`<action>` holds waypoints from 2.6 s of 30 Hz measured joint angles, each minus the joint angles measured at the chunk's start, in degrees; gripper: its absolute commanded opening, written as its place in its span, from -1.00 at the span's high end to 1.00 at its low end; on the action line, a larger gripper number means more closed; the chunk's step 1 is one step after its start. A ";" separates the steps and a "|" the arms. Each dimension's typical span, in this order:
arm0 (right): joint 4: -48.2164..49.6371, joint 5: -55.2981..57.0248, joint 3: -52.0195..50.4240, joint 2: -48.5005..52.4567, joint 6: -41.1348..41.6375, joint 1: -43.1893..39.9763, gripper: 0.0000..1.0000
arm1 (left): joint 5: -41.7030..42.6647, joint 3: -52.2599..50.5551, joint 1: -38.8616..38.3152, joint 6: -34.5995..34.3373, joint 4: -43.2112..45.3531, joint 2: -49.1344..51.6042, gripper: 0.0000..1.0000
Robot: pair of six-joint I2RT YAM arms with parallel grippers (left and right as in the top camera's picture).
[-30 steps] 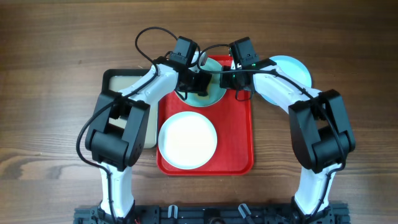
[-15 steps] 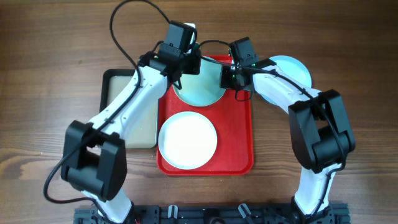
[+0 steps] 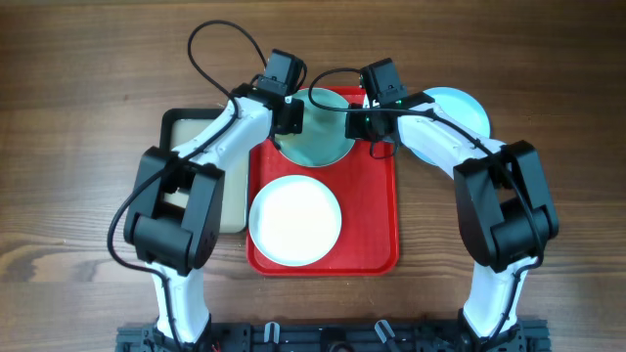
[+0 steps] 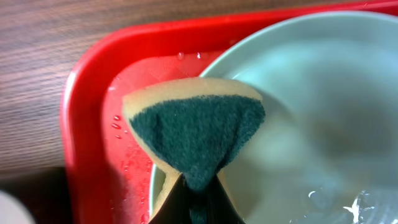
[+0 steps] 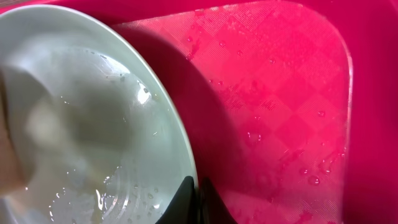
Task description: Clean dirty plates on tray and stack at the side
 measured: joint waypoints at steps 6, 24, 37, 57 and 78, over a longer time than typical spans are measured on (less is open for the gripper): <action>0.00 0.02 0.00 0.00 0.00 0.00 0.92 | 3.72 0.46 0.28 0.02 0.33 1.90 0.92; -0.02 0.17 0.00 0.00 0.00 -0.02 0.91 | 17.22 0.63 -5.27 -0.46 0.02 2.38 0.88; 0.04 0.24 -0.02 0.00 0.00 0.11 0.91 | 14.56 0.11 -4.57 -0.46 -0.02 -3.32 0.92; 2.29 1.70 -0.04 0.92 -0.09 0.22 0.91 | 16.48 0.31 35.10 -0.48 -24.79 -22.88 0.92; 8.04 5.70 1.86 -15.26 -1.86 14.78 0.91 | 29.90 0.15 35.95 2.62 -29.51 -47.43 0.92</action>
